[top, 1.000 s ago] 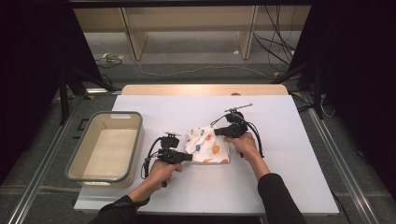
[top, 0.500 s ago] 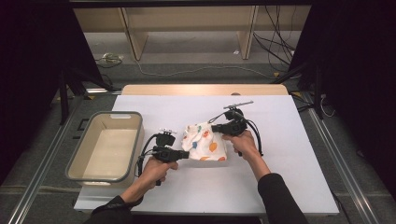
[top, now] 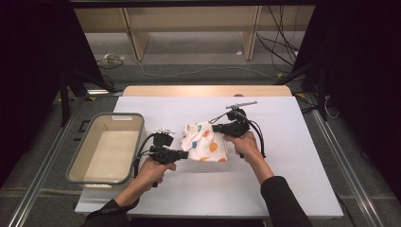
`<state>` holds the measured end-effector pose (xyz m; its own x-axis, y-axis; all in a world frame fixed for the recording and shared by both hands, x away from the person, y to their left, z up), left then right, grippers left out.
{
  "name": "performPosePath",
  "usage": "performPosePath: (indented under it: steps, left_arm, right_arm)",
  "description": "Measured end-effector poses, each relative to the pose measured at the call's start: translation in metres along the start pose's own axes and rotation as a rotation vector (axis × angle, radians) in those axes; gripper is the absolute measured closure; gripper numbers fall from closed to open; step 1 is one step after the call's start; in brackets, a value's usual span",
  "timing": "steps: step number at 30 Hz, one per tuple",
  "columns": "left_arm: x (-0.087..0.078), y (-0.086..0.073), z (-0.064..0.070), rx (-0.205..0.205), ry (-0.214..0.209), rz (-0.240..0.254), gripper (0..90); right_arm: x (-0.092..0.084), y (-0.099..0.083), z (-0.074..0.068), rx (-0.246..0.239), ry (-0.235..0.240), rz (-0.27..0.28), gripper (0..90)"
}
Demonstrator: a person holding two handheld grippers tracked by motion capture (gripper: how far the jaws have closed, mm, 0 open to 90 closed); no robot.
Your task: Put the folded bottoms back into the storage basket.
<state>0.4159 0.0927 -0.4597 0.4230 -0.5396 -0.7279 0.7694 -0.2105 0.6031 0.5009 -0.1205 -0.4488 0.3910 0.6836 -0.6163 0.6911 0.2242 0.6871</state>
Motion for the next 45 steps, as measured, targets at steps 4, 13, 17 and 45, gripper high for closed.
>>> performPosePath:
  steps: [4,13,17,45]
  left_arm:
    - [-0.005,0.000,0.000,0.004,-0.005,0.004,84.1]
    - [-0.023,0.004,-0.003,0.021,-0.008,0.032,84.1]
    - [-0.028,0.004,-0.003,0.033,-0.003,0.041,84.1]
    - [-0.058,0.011,-0.016,0.022,-0.013,0.098,84.0]
  right_arm:
    - [-0.001,0.002,-0.006,-0.013,0.002,0.005,83.9]
    - [-0.005,0.010,-0.021,-0.033,0.017,0.037,83.9]
    - [-0.006,0.011,-0.024,-0.039,0.023,0.043,83.9]
    - [-0.009,0.028,-0.053,-0.074,0.053,0.095,83.9]
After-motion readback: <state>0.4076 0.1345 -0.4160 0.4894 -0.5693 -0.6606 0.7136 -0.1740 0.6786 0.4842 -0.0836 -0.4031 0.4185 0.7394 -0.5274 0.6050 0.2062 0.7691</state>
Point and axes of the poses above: each handheld gripper's, and its own axes: x roughly forward along the jaws, y roughly out of its top, z roughly to its right, the point moved 4 cm from there along x, roughly forward along the jaws, and after that the axes turned 5 degrees about y, right-handed, at the moved point
